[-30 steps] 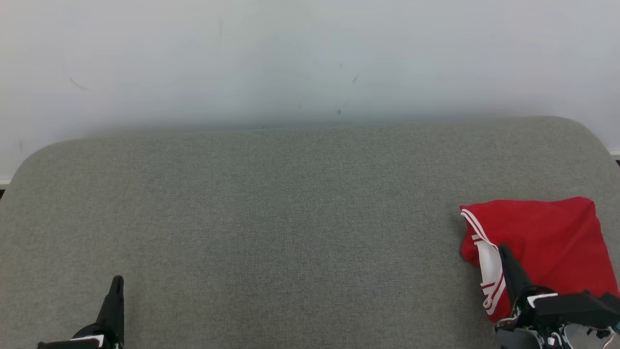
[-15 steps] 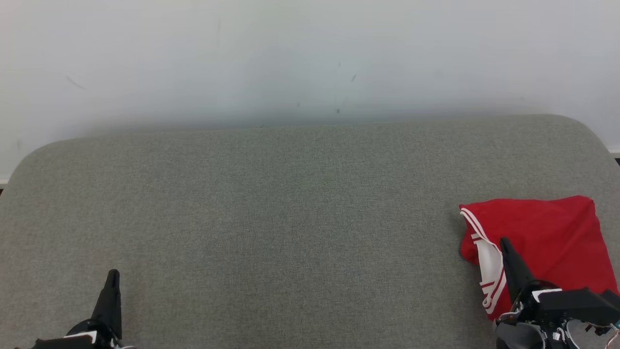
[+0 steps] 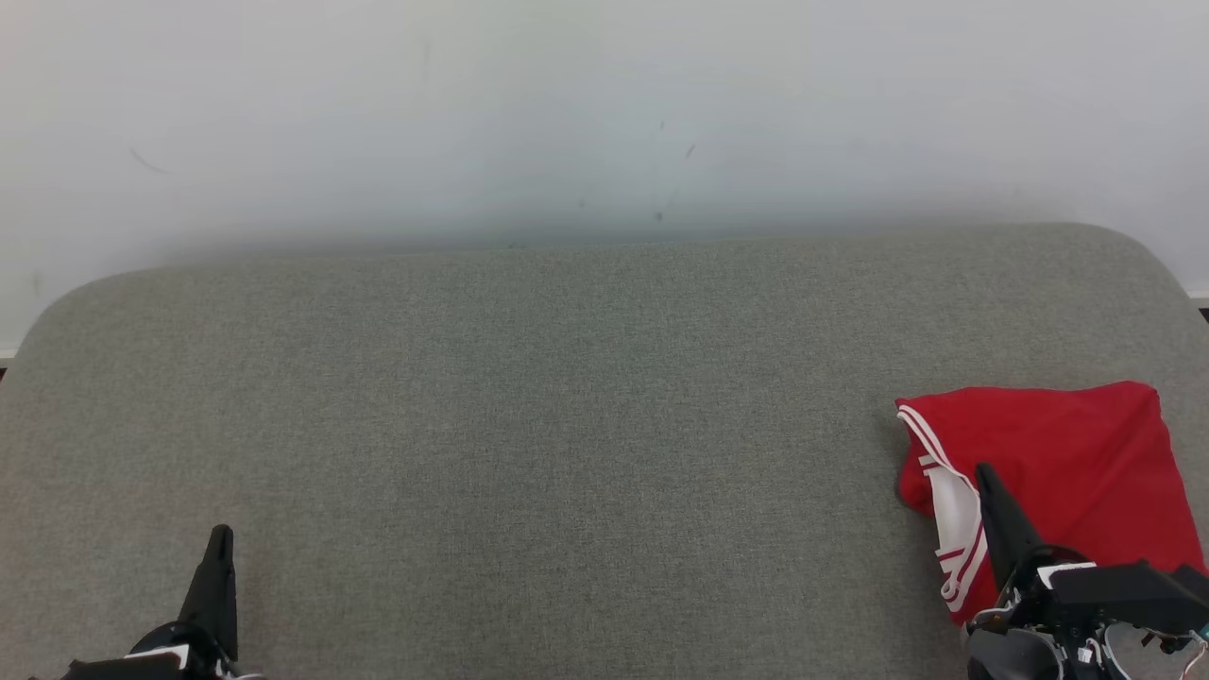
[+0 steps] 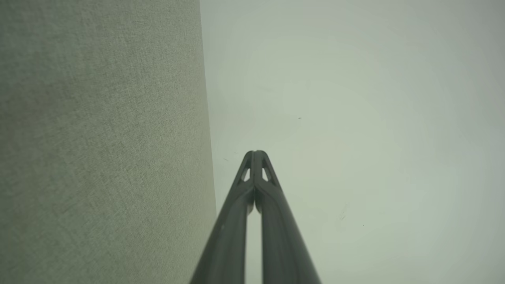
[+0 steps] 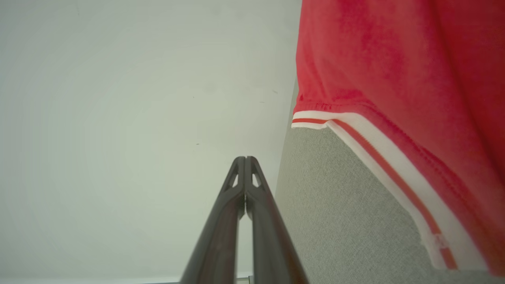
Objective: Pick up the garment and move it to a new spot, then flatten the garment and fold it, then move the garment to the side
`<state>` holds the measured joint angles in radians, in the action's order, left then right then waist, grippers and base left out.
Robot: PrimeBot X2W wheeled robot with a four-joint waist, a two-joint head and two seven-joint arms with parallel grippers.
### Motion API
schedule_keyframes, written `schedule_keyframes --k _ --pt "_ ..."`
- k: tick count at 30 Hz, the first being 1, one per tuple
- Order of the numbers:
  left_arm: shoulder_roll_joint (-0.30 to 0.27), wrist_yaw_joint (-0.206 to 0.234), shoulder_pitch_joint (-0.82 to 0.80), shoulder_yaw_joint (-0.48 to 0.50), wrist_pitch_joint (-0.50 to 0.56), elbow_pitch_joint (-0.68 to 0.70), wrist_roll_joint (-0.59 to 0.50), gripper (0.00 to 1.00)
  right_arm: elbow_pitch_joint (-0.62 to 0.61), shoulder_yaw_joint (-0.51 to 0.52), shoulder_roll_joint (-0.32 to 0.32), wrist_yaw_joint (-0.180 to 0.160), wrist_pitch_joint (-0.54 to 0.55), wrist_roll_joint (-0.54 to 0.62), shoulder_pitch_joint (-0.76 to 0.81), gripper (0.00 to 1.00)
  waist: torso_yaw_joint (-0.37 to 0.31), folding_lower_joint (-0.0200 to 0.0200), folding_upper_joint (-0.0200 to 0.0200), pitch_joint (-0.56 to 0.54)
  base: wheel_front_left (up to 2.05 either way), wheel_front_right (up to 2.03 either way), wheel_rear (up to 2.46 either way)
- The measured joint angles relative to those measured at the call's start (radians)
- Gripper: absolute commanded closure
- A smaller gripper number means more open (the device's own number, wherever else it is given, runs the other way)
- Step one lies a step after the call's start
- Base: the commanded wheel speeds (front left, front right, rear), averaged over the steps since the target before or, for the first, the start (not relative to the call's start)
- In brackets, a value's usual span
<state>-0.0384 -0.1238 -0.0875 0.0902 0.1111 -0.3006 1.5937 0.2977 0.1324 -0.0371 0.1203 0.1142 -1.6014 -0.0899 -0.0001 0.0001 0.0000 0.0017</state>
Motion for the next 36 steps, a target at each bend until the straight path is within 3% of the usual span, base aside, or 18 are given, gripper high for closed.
schedule_keyframes --k 36 --pt "0.000 0.000 0.000 0.000 0.000 0.000 0.000 1.00 -0.001 0.000 0.000 0.000 0.000 0.000 0.000 1.00 0.000 0.0000 0.0000 0.000 0.00 0.00 0.00"
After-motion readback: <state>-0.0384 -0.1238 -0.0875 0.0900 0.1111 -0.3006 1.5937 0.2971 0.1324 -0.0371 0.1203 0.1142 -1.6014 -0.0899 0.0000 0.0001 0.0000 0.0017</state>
